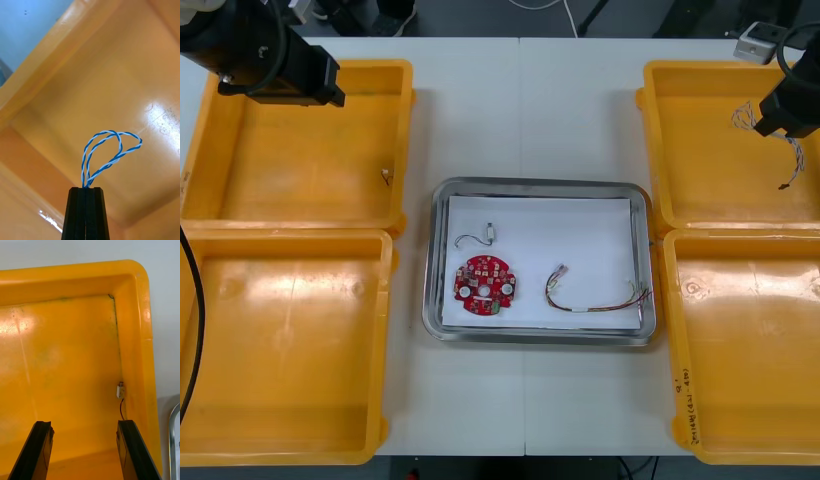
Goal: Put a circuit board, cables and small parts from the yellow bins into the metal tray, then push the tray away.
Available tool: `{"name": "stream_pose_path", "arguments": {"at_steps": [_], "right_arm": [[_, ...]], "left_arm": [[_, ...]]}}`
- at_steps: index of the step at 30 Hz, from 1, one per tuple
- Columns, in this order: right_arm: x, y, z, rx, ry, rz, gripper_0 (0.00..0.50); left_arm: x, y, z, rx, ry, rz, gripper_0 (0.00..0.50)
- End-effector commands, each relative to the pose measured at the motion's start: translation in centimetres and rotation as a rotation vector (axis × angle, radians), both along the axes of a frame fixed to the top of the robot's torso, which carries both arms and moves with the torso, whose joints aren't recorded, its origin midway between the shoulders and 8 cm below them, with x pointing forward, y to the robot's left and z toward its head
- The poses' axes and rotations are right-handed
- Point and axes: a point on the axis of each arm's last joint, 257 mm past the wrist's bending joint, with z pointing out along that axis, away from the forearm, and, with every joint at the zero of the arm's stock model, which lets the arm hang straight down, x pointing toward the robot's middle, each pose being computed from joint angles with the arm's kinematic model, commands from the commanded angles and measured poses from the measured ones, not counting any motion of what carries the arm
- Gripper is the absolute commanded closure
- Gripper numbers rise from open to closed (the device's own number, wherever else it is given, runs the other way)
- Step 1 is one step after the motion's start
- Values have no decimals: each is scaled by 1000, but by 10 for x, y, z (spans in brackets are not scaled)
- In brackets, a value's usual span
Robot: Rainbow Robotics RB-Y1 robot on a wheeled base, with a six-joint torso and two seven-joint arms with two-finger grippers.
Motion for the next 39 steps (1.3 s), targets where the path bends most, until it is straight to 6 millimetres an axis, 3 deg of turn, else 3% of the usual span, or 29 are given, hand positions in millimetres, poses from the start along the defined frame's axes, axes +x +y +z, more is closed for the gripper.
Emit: {"name": "stream_pose_path", "arguments": {"at_steps": [1,11,18,21,30,39], "right_arm": [[-11,7,33,-3,-34,-15,500],[-22,104,46,-22,-82,101,500],[-44,177,22,-24,-42,185,500],[-56,198,9,-16,1,220,500],[-70,247,-25,-67,2,324,500],[-74,262,-81,-110,-19,389,500]], "left_arm": [[4,31,17,51,-84,-65,0],[-7,34,-16,172,-74,-276,0],[-16,21,-36,230,-70,-441,0],[-20,12,-46,245,-71,-508,0],[-25,-8,-67,340,-94,-702,0],[-26,-24,-83,455,-107,-855,0]]}}
